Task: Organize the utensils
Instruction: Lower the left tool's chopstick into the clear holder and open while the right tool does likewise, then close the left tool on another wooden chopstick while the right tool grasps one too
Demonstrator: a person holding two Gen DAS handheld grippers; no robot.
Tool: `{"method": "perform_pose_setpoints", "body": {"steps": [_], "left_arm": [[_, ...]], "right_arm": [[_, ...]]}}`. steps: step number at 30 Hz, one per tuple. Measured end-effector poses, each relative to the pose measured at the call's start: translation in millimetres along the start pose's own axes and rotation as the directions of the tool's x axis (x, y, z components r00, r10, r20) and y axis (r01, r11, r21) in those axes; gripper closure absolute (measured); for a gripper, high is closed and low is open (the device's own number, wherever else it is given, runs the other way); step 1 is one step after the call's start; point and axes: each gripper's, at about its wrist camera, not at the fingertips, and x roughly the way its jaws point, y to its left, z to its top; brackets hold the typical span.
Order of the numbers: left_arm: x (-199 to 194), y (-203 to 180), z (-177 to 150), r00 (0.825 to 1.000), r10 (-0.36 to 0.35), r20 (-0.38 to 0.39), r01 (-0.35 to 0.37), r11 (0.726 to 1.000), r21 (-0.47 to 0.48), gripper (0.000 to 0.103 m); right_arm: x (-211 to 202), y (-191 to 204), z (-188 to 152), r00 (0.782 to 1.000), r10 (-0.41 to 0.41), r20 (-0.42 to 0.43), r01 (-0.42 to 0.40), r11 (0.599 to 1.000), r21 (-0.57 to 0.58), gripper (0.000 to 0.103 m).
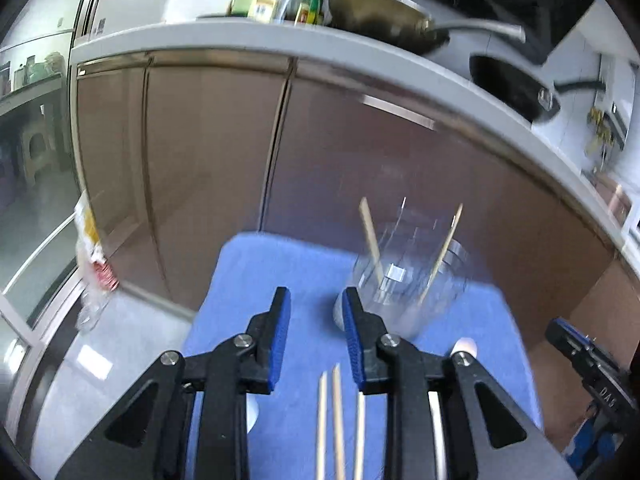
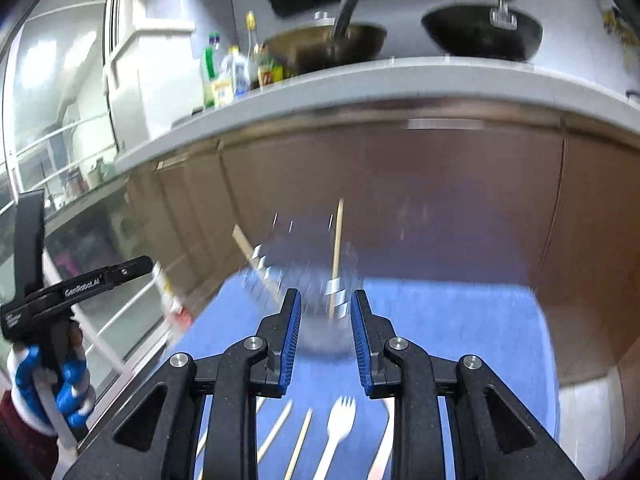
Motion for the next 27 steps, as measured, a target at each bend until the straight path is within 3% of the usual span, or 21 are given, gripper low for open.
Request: {"method": "perform_pose_setpoints", "body": {"steps": [5, 8, 11, 19, 27], "left_arm": [[17, -1, -29, 0.985, 0.000, -0.173, 0.008, 0.999, 0.047, 0.078], [45, -4, -42, 0.950, -0.029, -0.311, 0.047, 0.998, 0.052, 0.078], [72, -6, -52, 0.911, -0.036, -0.410, 0.059, 0.997, 0.044, 0.078], [125, -9, -65, 0.837, -0.028, -0.546, 0.050, 0.998, 0.026, 0.082], [148, -16, -70, 0.795, -0.011, -0.606, 0.043, 0.998, 0.039, 0.088]], "right_arm": [[12, 11, -28, 0.986, 0.036, -0.164, -0.036, 0.999, 0.007, 0.078], [37, 17, -39, 0.958, 0.056, -0.280, -0.054, 0.998, 0.014, 0.082], [68, 18, -52, 0.915, 0.087, -0.394, -0.073, 0.996, 0.052, 0.086], [127, 15, -73, 0.819, 0.097, -0.565, -0.062, 0.995, 0.081, 0.087], [161, 17, -81, 0.771, 0.051, -0.634, -0.022, 0.998, 0.054, 0.089]]}}
